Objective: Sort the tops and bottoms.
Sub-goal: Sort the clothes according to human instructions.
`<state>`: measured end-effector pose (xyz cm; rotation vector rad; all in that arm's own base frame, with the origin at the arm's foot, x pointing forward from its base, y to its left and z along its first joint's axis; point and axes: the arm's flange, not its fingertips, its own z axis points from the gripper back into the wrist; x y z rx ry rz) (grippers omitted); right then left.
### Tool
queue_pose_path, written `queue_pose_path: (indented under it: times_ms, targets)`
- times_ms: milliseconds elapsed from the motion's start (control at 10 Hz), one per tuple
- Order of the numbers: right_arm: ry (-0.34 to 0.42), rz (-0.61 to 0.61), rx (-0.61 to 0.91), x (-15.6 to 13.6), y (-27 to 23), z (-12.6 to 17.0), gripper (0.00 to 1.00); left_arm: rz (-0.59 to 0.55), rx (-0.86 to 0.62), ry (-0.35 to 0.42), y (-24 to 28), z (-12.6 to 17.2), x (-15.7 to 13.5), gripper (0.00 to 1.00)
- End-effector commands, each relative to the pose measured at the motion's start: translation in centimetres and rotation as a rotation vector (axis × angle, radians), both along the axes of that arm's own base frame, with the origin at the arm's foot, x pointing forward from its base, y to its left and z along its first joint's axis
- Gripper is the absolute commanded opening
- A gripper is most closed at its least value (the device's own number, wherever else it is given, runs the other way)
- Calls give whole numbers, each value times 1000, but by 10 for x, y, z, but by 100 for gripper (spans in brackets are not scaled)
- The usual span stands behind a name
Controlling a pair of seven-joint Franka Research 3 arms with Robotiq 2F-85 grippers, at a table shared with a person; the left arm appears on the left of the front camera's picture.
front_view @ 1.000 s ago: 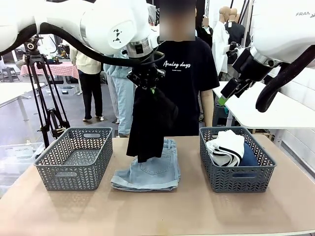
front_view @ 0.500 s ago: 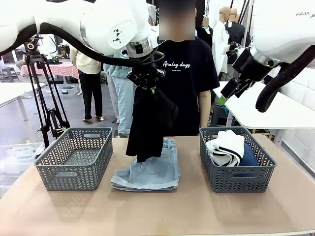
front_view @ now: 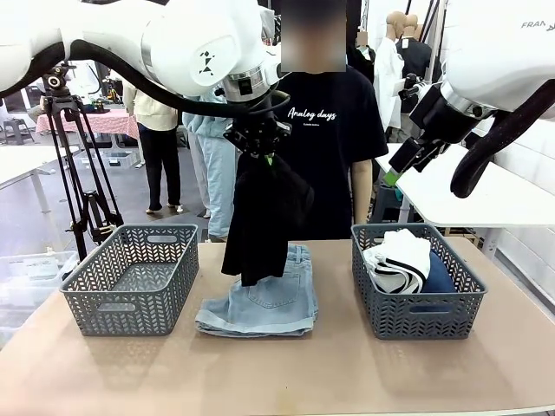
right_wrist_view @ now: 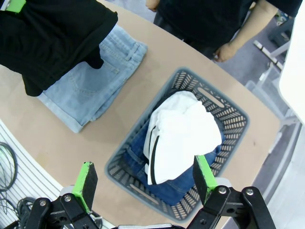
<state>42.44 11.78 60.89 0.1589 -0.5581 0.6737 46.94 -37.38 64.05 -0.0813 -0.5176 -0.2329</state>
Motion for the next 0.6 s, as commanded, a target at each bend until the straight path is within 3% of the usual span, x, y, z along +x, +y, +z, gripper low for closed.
queue_pose_path:
  times_ms: [0,500]
  targets:
    - [5,7,6,-1,-1,-3,100,5,2,-2,2,6,0,0]
    - [5,7,6,-1,-1,-3,100,5,2,-2,2,6,0,0]
